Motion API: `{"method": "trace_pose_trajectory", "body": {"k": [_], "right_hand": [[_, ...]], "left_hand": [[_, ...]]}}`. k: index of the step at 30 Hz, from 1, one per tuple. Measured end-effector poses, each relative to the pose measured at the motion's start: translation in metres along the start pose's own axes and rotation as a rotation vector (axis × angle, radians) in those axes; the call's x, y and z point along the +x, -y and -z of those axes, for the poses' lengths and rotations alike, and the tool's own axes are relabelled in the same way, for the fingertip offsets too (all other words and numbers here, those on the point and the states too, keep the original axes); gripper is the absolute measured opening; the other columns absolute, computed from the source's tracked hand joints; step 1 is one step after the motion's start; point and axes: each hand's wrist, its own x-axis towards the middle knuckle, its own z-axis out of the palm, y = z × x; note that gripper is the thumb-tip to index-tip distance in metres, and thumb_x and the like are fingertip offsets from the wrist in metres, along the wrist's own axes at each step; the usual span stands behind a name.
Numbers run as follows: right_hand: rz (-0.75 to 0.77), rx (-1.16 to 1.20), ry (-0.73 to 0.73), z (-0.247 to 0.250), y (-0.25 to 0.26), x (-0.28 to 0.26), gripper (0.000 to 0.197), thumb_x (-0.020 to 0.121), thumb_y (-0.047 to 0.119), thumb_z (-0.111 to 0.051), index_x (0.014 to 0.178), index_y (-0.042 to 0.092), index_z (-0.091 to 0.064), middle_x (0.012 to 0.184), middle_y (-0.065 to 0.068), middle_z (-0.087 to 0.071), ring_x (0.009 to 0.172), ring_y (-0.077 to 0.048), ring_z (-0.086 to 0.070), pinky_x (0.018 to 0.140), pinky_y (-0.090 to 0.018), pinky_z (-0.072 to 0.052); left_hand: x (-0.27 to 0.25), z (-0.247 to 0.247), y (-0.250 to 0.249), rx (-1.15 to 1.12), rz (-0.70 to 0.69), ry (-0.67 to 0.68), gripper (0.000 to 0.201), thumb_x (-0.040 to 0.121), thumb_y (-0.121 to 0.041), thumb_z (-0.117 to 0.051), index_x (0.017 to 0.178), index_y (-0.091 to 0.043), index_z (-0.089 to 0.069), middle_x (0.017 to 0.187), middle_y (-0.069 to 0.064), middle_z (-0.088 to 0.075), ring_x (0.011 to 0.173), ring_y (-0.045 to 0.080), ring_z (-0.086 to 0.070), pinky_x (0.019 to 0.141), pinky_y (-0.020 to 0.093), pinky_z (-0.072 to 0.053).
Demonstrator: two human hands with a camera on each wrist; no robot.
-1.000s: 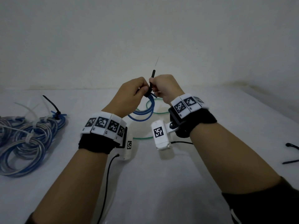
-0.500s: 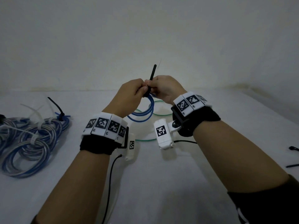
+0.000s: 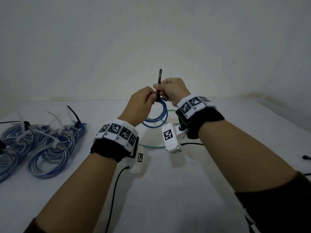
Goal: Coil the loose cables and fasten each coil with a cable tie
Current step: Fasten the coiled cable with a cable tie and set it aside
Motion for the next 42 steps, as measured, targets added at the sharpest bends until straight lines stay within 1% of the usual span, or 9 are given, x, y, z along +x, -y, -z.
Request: {"method": "trace_pose_trajectory", "body": {"k": [5,8,14,19,26,30,34,36,42], "right_hand": [[0.222,-0.167,-0.123,-0.008,0.012,-0.024,0.025,0.086,0.027,-0.064,0.07,0.009,-0.055,0.074,-0.003,-0.06,0.068,-0.019,-0.058,0.067,-0.031,-0.047],[0.208,-0.054,0.027,-0.018,0.019,-0.049,0.012,0.09,0.014,-0.057,0.085,0.003,-0.059,0.069,-0.005,-0.061,0.057,-0.015,-0.057,0.057,-0.026,-0.05],[0.163,0.116,0.171,-0.047,0.032,-0.082,0.02,0.089,0.018,-0.062,0.089,-0.001,-0.057,0.073,-0.013,-0.066,0.059,-0.019,-0.066,0.061,-0.029,-0.059],[0.143,0.161,0.217,-0.066,0.037,-0.096,0.026,0.084,0.01,-0.067,0.104,-0.005,-0.058,0.09,-0.018,-0.068,0.069,-0.022,-0.068,0.064,-0.028,-0.059],[0.159,0.243,0.254,-0.086,0.041,-0.109,0.009,0.086,0.005,-0.062,0.092,0.0,-0.056,0.084,-0.021,-0.065,0.066,-0.026,-0.065,0.068,-0.033,-0.059],[0.163,0.238,0.232,-0.086,0.038,-0.109,0.012,0.084,0.004,-0.066,0.082,0.003,-0.054,0.072,-0.016,-0.064,0.053,-0.017,-0.062,0.053,-0.024,-0.057],[0.153,0.22,0.243,-0.082,0.036,-0.106,0.017,0.082,0.005,-0.068,0.076,0.004,-0.052,0.068,-0.014,-0.062,0.048,-0.014,-0.06,0.048,-0.021,-0.052],[0.165,0.168,0.262,-0.078,0.033,-0.104,0.018,0.082,0.007,-0.069,0.077,0.005,-0.053,0.064,-0.011,-0.06,0.044,-0.011,-0.056,0.046,-0.019,-0.05],[0.237,-0.008,0.299,-0.07,0.029,-0.097,0.019,0.084,0.018,-0.069,0.073,0.009,-0.057,0.069,-0.008,-0.06,0.052,-0.011,-0.054,0.05,-0.018,-0.046]], "left_hand": [[-0.004,0.023,-0.008,0.014,0.09,-0.17,0.015,0.094,-0.011,-0.044,0.086,-0.013,-0.056,0.082,-0.004,-0.057,0.071,0.007,-0.048,0.059,0.007,-0.033],[-0.013,0.044,-0.013,0.04,0.149,-0.265,0.013,0.092,-0.011,-0.047,0.089,-0.007,-0.06,0.083,0.0,-0.057,0.068,0.008,-0.047,0.057,0.007,-0.032],[-0.039,0.074,-0.023,-0.147,0.255,-0.229,0.016,0.095,-0.014,-0.041,0.094,-0.011,-0.057,0.088,0.003,-0.059,0.081,0.018,-0.052,0.073,0.028,-0.041],[-0.057,0.1,-0.024,-0.158,0.272,-0.196,0.02,0.094,-0.009,-0.039,0.106,-0.01,-0.056,0.082,-0.003,-0.057,0.072,0.008,-0.053,0.06,0.016,-0.04],[-0.074,0.119,-0.017,-0.19,0.301,-0.24,0.011,0.094,-0.014,-0.046,0.101,-0.013,-0.053,0.079,-0.006,-0.057,0.069,0.007,-0.055,0.058,0.016,-0.043],[-0.078,0.122,-0.016,-0.258,0.313,-0.186,0.009,0.096,-0.016,-0.045,0.098,-0.012,-0.052,0.078,-0.002,-0.056,0.064,0.006,-0.051,0.05,0.008,-0.039],[-0.081,0.119,-0.012,-0.266,0.275,-0.121,0.012,0.093,-0.016,-0.053,0.104,-0.011,-0.052,0.09,-0.001,-0.058,0.074,0.008,-0.054,0.061,0.01,-0.042],[-0.082,0.117,-0.008,-0.255,0.27,-0.125,0.009,0.093,-0.015,-0.053,0.101,-0.01,-0.052,0.088,-0.002,-0.058,0.07,0.009,-0.053,0.057,0.008,-0.042],[-0.08,0.115,-0.008,-0.267,0.268,-0.135,0.01,0.095,-0.014,-0.049,0.098,-0.005,-0.053,0.076,-0.003,-0.057,0.062,0.009,-0.049,0.053,0.007,-0.039]]}}
